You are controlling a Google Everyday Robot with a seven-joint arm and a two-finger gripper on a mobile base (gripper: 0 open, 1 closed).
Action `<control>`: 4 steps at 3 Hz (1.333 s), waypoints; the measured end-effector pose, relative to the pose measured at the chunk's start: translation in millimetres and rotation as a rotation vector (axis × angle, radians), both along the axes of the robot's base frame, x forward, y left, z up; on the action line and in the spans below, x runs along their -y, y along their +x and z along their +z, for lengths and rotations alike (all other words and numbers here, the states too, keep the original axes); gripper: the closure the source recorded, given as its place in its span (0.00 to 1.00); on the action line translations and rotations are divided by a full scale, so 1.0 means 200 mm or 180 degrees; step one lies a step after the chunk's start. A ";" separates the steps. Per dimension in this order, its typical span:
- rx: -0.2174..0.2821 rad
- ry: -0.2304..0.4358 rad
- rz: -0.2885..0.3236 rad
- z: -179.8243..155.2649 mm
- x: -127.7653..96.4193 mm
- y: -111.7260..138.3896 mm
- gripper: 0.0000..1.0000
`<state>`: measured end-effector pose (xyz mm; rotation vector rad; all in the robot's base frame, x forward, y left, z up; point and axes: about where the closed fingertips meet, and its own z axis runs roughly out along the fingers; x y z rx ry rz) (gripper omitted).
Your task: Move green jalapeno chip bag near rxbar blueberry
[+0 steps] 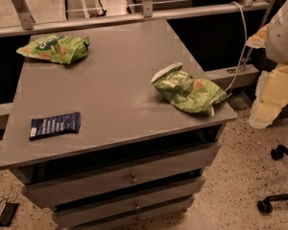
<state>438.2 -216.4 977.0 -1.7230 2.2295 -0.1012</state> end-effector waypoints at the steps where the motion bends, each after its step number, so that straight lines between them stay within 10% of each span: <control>1: 0.0001 0.0000 0.0000 0.00 0.00 0.00 0.00; 4: -0.0196 0.0332 0.0168 -0.22 -0.12 0.46 0.00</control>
Offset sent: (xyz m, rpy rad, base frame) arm 0.0521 0.0026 -0.0201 0.0422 0.0455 0.0415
